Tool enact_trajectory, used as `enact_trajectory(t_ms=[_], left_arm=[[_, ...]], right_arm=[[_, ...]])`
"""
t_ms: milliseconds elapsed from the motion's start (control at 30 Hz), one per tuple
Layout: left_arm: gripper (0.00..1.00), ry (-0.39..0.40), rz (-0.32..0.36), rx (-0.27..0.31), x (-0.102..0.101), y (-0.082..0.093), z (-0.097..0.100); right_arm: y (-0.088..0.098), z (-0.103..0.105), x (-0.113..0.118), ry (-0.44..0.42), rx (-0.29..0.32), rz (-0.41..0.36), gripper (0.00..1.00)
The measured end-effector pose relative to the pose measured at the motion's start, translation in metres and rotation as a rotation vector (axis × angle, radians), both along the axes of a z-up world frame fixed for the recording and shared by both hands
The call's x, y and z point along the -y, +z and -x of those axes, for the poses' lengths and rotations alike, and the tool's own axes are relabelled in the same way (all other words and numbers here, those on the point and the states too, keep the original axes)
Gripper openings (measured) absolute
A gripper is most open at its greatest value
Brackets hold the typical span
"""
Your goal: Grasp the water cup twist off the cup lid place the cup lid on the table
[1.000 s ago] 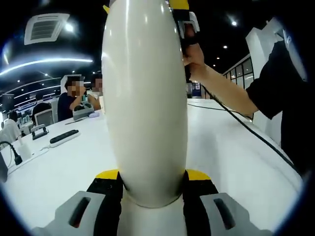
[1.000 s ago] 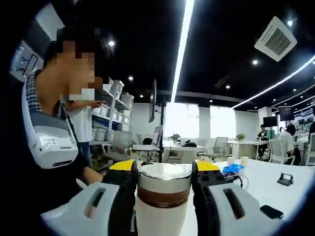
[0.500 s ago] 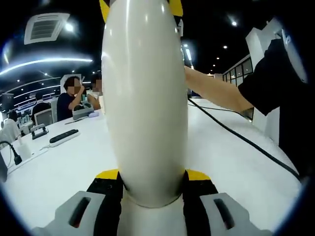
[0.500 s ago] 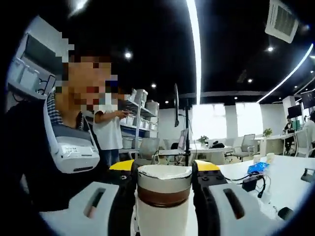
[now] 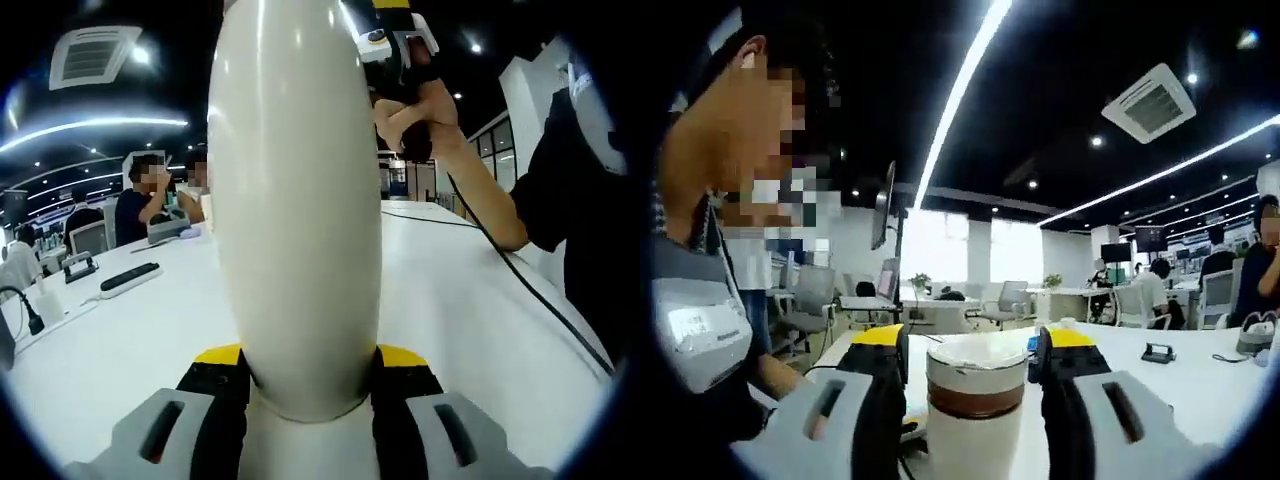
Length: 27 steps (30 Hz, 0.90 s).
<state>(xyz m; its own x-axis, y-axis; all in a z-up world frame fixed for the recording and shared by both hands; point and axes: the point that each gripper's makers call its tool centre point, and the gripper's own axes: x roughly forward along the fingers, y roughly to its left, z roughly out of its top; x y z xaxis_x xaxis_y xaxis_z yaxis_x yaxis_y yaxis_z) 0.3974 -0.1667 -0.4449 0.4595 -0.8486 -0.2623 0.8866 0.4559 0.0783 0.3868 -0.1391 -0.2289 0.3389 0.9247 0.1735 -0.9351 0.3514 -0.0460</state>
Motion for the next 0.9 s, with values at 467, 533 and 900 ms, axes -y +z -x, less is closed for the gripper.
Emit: enact_trajectory(t_ms=[467,533,900], left_arm=[[0.49,0.002,0.0,-0.001,-0.001,0.0,0.001],[0.49,0.002,0.001,-0.002,-0.001,0.0,0.001],[0.49,0.001,0.001,-0.005,0.0,0.0,0.001]], right_arm=[[-0.009,-0.004,-0.006,0.053,0.047,0.028,0.46],[-0.009,-0.002,-0.007,0.144,0.022,0.004,0.46],[-0.011,0.005,-0.007,0.53,0.062,0.055,0.46]])
